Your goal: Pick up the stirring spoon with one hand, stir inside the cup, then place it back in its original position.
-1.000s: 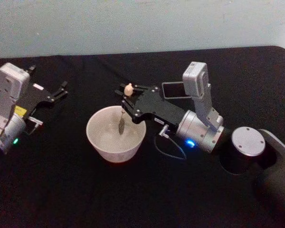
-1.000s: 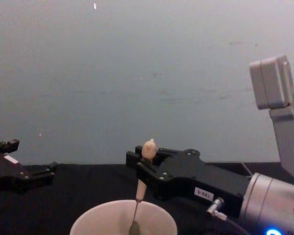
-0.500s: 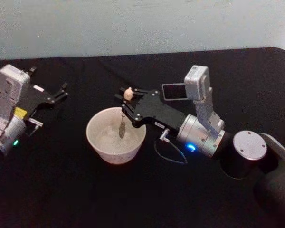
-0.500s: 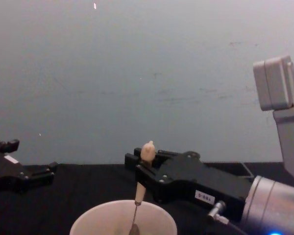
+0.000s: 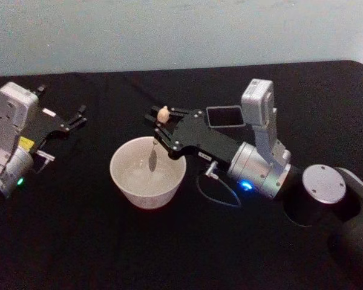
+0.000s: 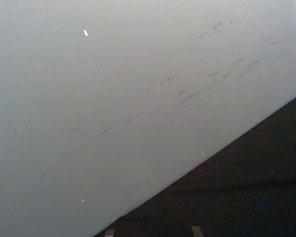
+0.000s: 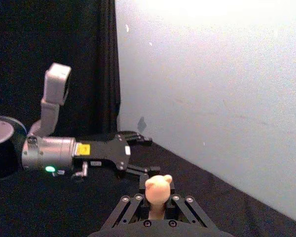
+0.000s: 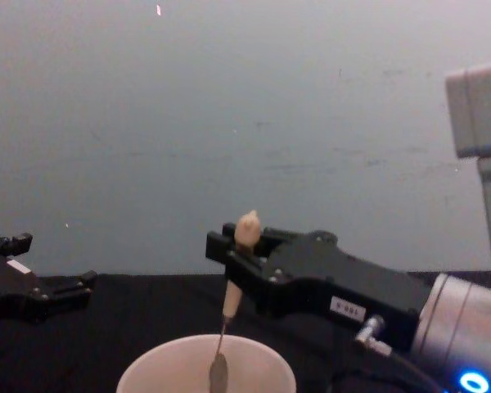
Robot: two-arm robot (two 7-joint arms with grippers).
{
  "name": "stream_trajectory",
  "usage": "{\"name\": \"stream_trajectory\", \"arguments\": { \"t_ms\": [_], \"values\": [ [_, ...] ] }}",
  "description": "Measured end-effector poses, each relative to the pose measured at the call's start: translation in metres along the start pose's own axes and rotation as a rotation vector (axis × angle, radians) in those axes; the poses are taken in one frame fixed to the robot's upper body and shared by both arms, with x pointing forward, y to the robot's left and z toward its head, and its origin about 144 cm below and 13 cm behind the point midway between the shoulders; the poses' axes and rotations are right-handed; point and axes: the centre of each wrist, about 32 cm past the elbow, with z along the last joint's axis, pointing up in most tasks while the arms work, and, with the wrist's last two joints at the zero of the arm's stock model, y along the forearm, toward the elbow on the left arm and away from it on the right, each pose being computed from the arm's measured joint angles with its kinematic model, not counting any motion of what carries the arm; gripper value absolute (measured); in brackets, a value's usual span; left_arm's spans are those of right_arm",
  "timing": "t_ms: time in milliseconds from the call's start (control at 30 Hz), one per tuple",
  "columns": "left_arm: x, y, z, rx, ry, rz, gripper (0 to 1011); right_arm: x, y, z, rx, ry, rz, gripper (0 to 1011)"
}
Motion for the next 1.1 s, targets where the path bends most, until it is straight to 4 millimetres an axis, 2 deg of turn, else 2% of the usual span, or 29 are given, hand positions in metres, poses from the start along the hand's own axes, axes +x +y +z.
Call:
{"name": "stream_trajectory", "arguments": {
  "t_ms": [500,900,1100],
  "values": [
    [0.0,0.0,0.0,0.0,0.0,0.0,1001,-0.002,-0.005,0.035,0.076,-0.034,0.002,164],
    [0.0,0.0,0.0,0.0,0.0,0.0,1001,0.0,-0.008,0.043,0.093,-0.039,-0.017,164],
    [0.0,0.0,0.0,0.0,0.0,0.0,1001,0.007,-0.013,0.055,0.12,-0.057,-0.053,164]
  ]
}}
